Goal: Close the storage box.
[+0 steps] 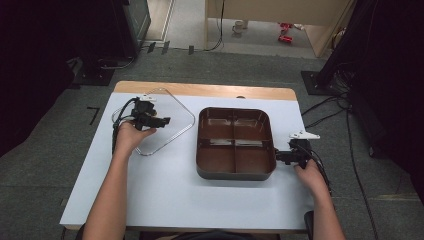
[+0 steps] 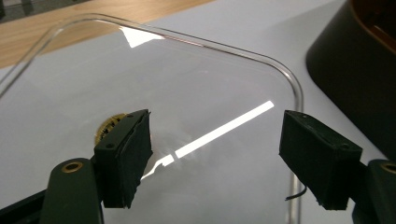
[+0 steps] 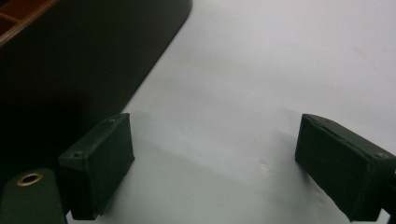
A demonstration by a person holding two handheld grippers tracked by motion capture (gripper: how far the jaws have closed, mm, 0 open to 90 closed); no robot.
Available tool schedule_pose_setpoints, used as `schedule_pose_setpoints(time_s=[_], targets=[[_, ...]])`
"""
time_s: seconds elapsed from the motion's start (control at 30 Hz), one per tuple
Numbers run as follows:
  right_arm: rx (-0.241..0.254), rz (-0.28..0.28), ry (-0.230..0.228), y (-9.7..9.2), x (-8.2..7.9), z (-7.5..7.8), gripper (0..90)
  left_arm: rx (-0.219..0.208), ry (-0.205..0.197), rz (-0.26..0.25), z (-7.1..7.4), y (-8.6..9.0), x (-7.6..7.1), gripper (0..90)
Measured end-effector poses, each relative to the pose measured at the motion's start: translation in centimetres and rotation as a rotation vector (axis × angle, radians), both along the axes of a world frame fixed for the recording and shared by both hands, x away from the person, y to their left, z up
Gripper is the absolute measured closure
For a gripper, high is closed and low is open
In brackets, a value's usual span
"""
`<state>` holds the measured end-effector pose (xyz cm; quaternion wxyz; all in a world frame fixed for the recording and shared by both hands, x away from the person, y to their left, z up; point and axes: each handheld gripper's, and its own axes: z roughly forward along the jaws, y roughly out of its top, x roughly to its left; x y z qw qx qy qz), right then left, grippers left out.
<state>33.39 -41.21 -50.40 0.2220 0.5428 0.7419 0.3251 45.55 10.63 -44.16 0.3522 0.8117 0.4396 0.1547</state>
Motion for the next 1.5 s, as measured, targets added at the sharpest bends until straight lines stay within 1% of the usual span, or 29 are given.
schedule_pose_setpoints(time_s=[0.1, 0.17, 0.23, 0.27, 0.3, 0.4, 0.43, 0.47, 0.5, 0.57, 0.6, 0.63, 0.67, 0.7, 0.8, 0.83, 0.87, 0.9, 0.93, 1.0, 1.07, 1.1, 1.17, 1.23, 1.27, 1.3, 1.33, 1.43, 1.5], targets=[[-0.004, 0.0, -0.002, 0.0, 0.0, 0.0, 11.0, 0.012, -0.005, 0.027, -0.1, 0.3, 0.9, 25.9], [-0.007, -0.001, -0.004, 0.1, -0.1, 0.0, 11.0, 0.021, -0.022, 0.043, -0.3, 0.6, 1.3, 31.6], [-0.012, -0.001, -0.007, 0.1, -0.1, 0.0, 11.0, 0.042, -0.01, 0.057, -0.7, 1.0, 1.9, 31.2], [-0.016, -0.001, -0.011, 0.2, -0.1, 0.0, 11.0, 0.042, -0.002, 0.063, -1.0, 1.2, 2.1, 30.8], [-0.019, -0.001, -0.014, 0.2, -0.2, 0.0, 11.0, 0.039, 0.005, 0.089, -1.4, 1.7, 2.4, 30.7], [-0.028, -0.002, -0.021, 0.3, -0.2, 0.0, 11.0, 0.042, -0.001, 0.1, -1.7, 2.1, 2.6, 32.5], [-0.029, -0.001, -0.022, 0.3, -0.2, 0.0, 11.0, 0.039, 0.0, 0.108, -2.0, 2.3, 2.7, 33.7], [-0.029, -0.001, -0.022, 0.3, -0.2, 0.0, 11.0, 0.039, 0.0, 0.108, -2.0, 2.3, 2.7, 35.9], [-0.031, -0.001, -0.025, 0.3, -0.3, 0.0, 11.0, 0.025, 0.016, 0.107, -2.4, 2.6, 2.8, 38.1], [-0.033, -0.001, -0.027, 0.4, -0.3, 0.0, 11.0, 0.021, 0.026, 0.107, -2.7, 2.7, 2.9, 40.7], [-0.033, -0.001, -0.027, 0.4, -0.3, 0.0, 11.0, 0.021, 0.026, 0.107, -2.7, 2.7, 2.9, 44.1], [-0.035, -0.001, -0.027, 0.4, -0.3, 0.0, 11.0, 0.019, 0.028, 0.103, -2.9, 2.8, 2.9, 44.1], [-0.036, -0.001, -0.029, 0.4, -0.3, 0.0, 11.0, 0.031, 0.031, 0.104, -3.1, 2.8, 2.9, 47.5], [-0.036, -0.001, -0.029, 0.4, -0.3, 0.0, 11.0, 0.031, 0.031, 0.104, -3.1, 2.8, 2.9, 50.9], [-0.033, -0.002, -0.026, 0.3, -0.3, 0.0, 11.0, 0.029, 0.027, 0.094, -3.3, 2.7, 2.8, 53.5], [-0.032, -0.001, -0.026, 0.3, -0.3, 0.0, 11.0, 0.042, 0.019, 0.093, -3.2, 2.5, 2.6, 58.4], [-0.032, -0.001, -0.026, 0.3, -0.3, 0.0, 11.0, 0.042, 0.019, 0.093, -3.2, 2.5, 2.6, 58.8], [-0.032, -0.002, -0.026, 0.3, -0.3, 0.0, 11.0, 0.062, 0.024, 0.097, -3.0, 2.3, 2.6, 59.0], [-0.032, -0.002, -0.026, 0.3, -0.3, 0.0, 11.0, 0.062, 0.024, 0.097, -3.0, 2.3, 2.6, 59.1], [-0.032, -0.001, -0.026, 0.3, -0.3, 0.0, 11.0, 0.044, 0.037, 0.1, -2.9, 2.4, 2.6, 59.2], [-0.032, -0.002, -0.026, 0.3, -0.3, 0.0, 11.0, 0.048, 0.045, 0.1, -2.8, 2.5, 2.6, 59.4], [-0.031, -0.001, -0.025, 0.3, -0.3, 0.0, 11.0, 0.041, 0.058, 0.098, -2.5, 2.6, 2.5, 59.4], [-0.03, -0.001, -0.025, 0.3, -0.3, 0.0, 11.0, 0.032, 0.064, 0.099, -2.3, 2.6, 2.5, 59.4], [-0.029, -0.002, -0.023, 0.3, -0.2, 0.0, 11.0, 0.0, 0.065, 0.092, -1.5, 2.7, 2.2, 59.4], [-0.029, -0.002, -0.023, 0.3, -0.2, 0.0, 11.0, 0.0, 0.065, 0.092, -1.5, 2.7, 2.2, 59.4], [-0.03, -0.001, -0.022, 0.3, -0.2, 0.0, 10.9, -0.006, 0.062, 0.079, -0.6, 2.6, 1.9, 59.4], [-0.03, -0.001, -0.022, 0.3, -0.2, 0.0, 10.9, -0.006, 0.062, 0.079, -0.6, 2.6, 1.9, 59.4], [-0.028, -0.002, -0.021, 0.3, -0.2, 0.0, 10.9, -0.003, 0.05, 0.059, 0.6, 2.3, 1.4, 59.4], [-0.028, -0.001, -0.021, 0.3, -0.2, 0.0, 11.0, -0.015, 0.049, 0.046, 1.7, 2.0, 1.0, 59.4]])
